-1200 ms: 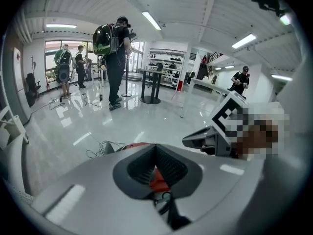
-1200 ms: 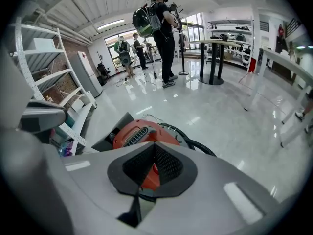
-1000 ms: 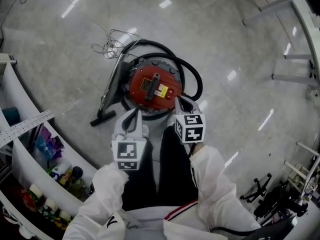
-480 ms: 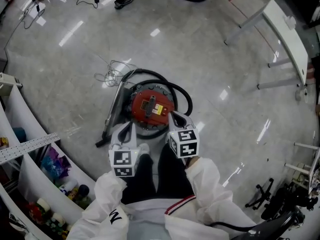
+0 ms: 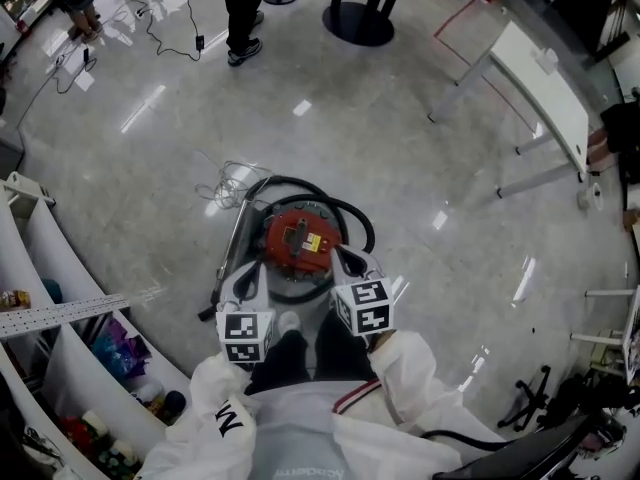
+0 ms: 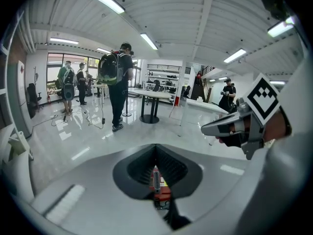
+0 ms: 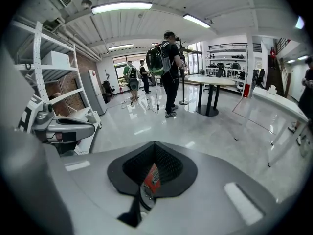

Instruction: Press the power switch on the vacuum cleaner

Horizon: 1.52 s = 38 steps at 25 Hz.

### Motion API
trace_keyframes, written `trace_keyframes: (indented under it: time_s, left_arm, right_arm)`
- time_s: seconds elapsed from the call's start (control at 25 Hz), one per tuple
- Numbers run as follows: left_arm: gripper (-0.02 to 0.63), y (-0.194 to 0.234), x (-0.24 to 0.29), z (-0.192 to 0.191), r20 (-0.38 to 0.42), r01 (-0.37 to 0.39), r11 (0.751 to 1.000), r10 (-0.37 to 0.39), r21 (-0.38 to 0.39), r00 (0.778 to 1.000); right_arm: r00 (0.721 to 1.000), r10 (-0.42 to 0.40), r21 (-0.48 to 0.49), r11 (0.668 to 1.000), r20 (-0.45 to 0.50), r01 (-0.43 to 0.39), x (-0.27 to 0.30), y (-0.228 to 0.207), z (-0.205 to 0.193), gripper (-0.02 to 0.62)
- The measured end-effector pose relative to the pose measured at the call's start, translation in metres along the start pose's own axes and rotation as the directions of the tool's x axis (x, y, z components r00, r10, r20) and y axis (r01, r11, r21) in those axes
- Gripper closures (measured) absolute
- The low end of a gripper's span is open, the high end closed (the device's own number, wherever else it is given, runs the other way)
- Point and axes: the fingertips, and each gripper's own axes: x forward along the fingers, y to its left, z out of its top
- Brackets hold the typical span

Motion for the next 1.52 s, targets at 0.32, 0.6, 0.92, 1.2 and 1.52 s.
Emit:
trace_keyframes:
  time_s: [0.32, 0.6, 0.92, 1.2, 1.52]
  left_arm:
    - [0.606, -0.002, -0.031, 0.028, 0.060, 0.004, 1.000, -0.005, 0.017, 0.998]
    - [0.606, -0.002, -0.052, 0.052, 0.096, 0.006, 0.999, -0.011, 0.046, 0.995]
    - [0.606, -0.008, -0.066, 0.081, 0.145, 0.007, 0.994, -0.022, 0.105, 0.989]
    - [0.606, -0.013, -0.075, 0.091, 0.165, 0.021, 0.993, -0.041, 0.120, 0.985]
    - [0.606, -0.009, -0.078, 0.092, 0.168, 0.032, 0.989, -0.056, 0.141, 0.984]
  right_arm:
    - [0.998, -0.016, 0.000, 1.000, 0.063, 0.016, -0.041, 0.011, 0.021, 0.594]
    - [0.992, -0.030, 0.013, 1.000, 0.122, 0.029, -0.072, 0.020, 0.037, 0.594]
    - [0.982, -0.048, 0.032, 0.999, 0.182, 0.043, -0.095, 0.016, 0.055, 0.594]
    - [0.975, -0.053, 0.034, 0.998, 0.215, 0.047, -0.106, 0.022, 0.067, 0.594]
    - [0.974, -0.069, 0.047, 0.997, 0.214, 0.060, -0.110, 0.031, 0.063, 0.594]
